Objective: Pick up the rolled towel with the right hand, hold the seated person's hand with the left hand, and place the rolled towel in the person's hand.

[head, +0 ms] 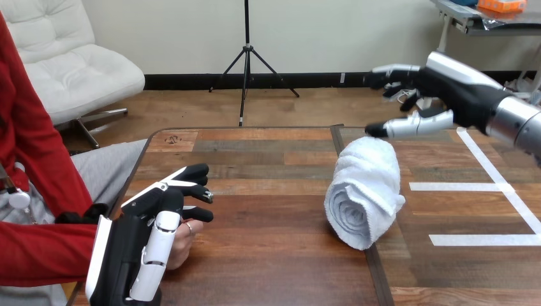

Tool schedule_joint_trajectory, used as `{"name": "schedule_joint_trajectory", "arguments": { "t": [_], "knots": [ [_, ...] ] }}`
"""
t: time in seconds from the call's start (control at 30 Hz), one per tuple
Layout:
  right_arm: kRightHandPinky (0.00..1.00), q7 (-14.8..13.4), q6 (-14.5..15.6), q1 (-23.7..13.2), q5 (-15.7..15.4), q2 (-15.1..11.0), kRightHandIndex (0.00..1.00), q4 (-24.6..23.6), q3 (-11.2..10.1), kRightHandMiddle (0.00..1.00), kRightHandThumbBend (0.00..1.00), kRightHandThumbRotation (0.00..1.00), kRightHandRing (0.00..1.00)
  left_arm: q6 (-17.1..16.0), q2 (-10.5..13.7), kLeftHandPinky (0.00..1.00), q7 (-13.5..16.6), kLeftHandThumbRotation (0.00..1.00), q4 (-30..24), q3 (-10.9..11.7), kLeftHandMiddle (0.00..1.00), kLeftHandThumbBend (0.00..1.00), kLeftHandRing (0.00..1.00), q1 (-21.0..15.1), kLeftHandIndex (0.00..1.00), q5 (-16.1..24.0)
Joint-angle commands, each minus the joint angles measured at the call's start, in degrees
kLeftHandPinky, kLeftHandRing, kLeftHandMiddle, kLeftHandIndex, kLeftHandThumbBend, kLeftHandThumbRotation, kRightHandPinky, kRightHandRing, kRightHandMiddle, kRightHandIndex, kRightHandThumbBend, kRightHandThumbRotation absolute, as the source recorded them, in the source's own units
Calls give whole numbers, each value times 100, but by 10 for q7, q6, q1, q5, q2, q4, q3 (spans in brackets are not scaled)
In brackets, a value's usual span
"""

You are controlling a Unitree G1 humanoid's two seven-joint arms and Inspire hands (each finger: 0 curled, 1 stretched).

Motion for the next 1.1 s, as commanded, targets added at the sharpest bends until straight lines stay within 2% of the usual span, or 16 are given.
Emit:
{"name": "schedule_joint_trajectory", "arguments": {
  "t": [0.0,0.23,0.43,0.6,0.8,0.9,0.93,1.07],
  "knots": [
    [75,-10,-17,-50,11,-22,85,-11,-16,85,99,98,84,-14,-29,56,6,87,-10,2,77,49,79,-14,50,7],
    [78,-32,-27,-61,-8,-25,85,-9,-9,84,100,100,85,-13,-31,56,7,86,-10,-1,76,49,78,-14,50,3],
    [77,-44,-35,-66,-32,-24,85,-6,3,84,100,100,84,-13,-30,56,7,86,-9,-2,76,49,78,-15,50,2],
    [73,-56,-44,-71,-59,-24,86,3,16,85,100,93,83,-13,-31,55,9,87,-9,-3,76,48,78,-15,50,5],
    [72,-104,-62,-81,-126,-32,87,15,53,86,100,83,84,-14,-30,55,11,88,-9,-4,77,48,78,-16,50,8],
    [72,-144,-75,-88,-169,-37,88,25,77,86,100,78,84,-15,-30,55,10,88,-7,-4,77,49,78,-16,50,8],
    [72,-162,-80,-92,-191,-40,88,28,91,87,100,77,84,-16,-31,55,11,88,-6,-4,77,49,78,-16,50,7],
    [76,-205,-95,-106,-245,-46,91,41,125,89,100,73,86,-18,-33,56,13,88,-5,-4,76,50,78,-16,50,9]
  ]
}}
